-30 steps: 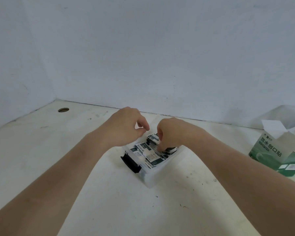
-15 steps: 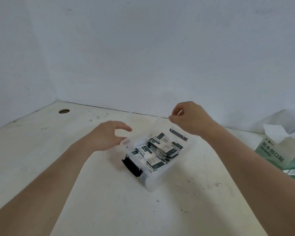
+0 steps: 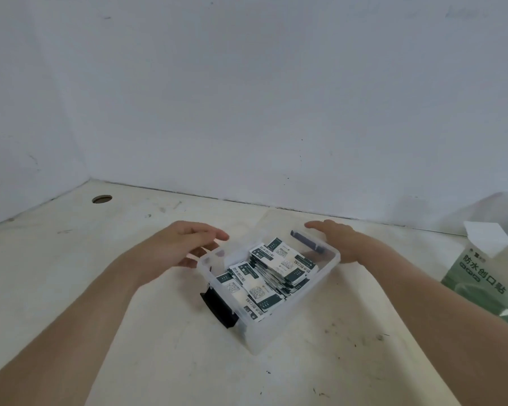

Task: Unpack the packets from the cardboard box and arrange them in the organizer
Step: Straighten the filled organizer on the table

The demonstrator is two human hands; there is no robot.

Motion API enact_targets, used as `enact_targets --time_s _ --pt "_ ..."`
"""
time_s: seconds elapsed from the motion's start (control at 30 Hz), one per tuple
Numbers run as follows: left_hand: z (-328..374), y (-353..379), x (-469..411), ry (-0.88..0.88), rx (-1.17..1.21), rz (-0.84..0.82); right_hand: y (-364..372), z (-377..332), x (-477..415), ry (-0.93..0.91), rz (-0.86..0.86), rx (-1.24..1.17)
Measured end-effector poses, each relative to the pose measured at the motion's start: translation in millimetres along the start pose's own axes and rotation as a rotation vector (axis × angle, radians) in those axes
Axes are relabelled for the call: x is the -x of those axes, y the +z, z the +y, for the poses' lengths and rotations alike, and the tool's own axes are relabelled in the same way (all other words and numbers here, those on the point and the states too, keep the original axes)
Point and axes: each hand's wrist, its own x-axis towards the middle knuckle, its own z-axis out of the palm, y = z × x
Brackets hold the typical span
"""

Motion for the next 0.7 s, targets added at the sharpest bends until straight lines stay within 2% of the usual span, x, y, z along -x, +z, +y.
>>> enact_targets --time_s 0.07,0.13,0.27,0.4,0.47,0.53,0.6,0.7 --pt "8.3 -4.9 10.6 -0.007 -0.027 -0.143 -3.6 -0.3 2.7 -0.052 0.011 0.062" --pt "14.2 -1.1 15.7 0.019 -0.158 -0.268 -8.0 -2.1 9.3 -0.086 -0.001 0.095" --pt "21.6 11.8 11.3 0.044 -0.141 -0.223 -14.7 -6.8 32.6 -0.089 0.010 0.279" --pt "27.1 18.5 9.4 0.036 -0.104 -0.191 -4.1 -2.0 58.0 -0.183 0.142 0.494" --pt "33.6 24.3 8.9 0.058 -0.102 -0.121 -2.8 5.4 68.0 -0.168 0.246 0.503" --pt "37.6 29.8 7.5 0.071 -0.108 -0.048 -4.6 16.3 70.2 -0.126 0.432 0.403" --pt "42.9 34.9 6.2 0.100 -0.079 0.069 -11.0 25.6 76.9 -0.089 0.603 0.155" --pt "56.7 41.1 7.1 0.164 0.038 0.325 -19.6 30.4 93.6 -0.145 0.817 -0.219"
